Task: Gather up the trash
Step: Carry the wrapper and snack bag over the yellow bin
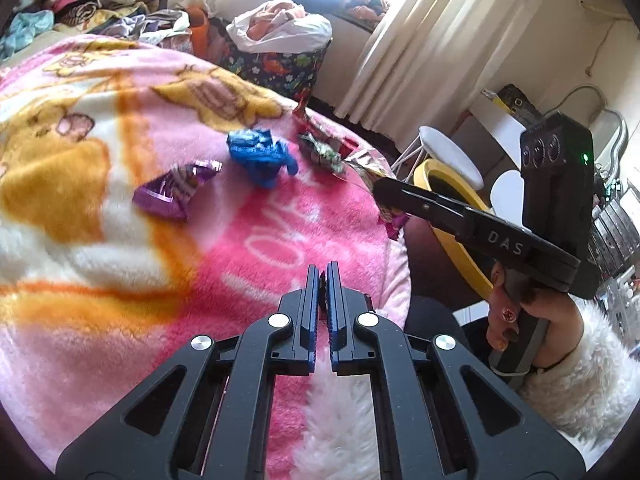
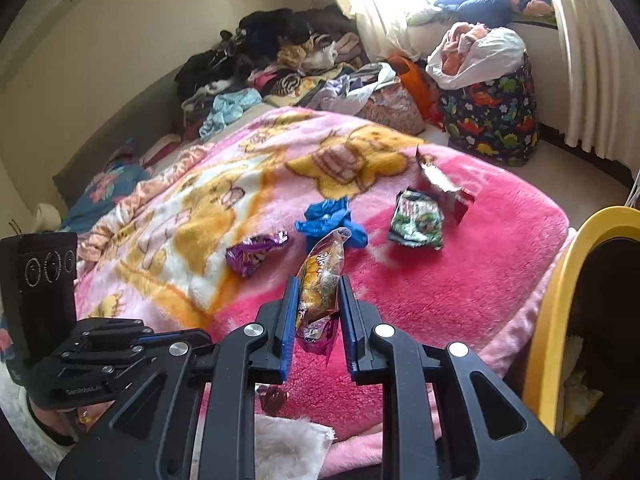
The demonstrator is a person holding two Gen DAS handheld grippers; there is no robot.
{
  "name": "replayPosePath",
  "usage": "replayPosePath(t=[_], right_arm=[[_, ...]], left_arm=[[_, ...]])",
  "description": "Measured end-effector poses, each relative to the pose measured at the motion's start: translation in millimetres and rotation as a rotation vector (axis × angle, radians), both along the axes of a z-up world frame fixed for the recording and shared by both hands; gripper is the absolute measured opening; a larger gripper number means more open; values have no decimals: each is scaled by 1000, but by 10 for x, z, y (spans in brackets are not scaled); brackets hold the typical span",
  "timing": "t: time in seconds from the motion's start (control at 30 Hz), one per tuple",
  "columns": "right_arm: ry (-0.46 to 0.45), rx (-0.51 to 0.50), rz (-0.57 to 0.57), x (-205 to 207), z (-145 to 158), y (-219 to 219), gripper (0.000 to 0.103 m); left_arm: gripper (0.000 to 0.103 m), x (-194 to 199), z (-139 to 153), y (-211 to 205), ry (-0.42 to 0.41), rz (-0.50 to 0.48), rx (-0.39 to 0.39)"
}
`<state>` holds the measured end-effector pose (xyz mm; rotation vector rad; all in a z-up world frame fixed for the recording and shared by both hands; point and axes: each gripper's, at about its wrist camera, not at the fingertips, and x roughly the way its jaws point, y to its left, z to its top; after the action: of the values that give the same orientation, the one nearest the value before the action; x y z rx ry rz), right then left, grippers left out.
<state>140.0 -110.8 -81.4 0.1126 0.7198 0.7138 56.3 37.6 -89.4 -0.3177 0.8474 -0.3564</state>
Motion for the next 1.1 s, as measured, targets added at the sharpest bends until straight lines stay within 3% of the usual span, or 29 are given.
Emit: replayPosePath(t=[0.5,1.1], right_arm=[[-62,49,-73,-93,262,-406,19],[-91,106,-191,-166,391,-976,19]], left_arm=[[2,179,357,-253,-90,-19,18],[2,339,565,-680,-140,-64,30]])
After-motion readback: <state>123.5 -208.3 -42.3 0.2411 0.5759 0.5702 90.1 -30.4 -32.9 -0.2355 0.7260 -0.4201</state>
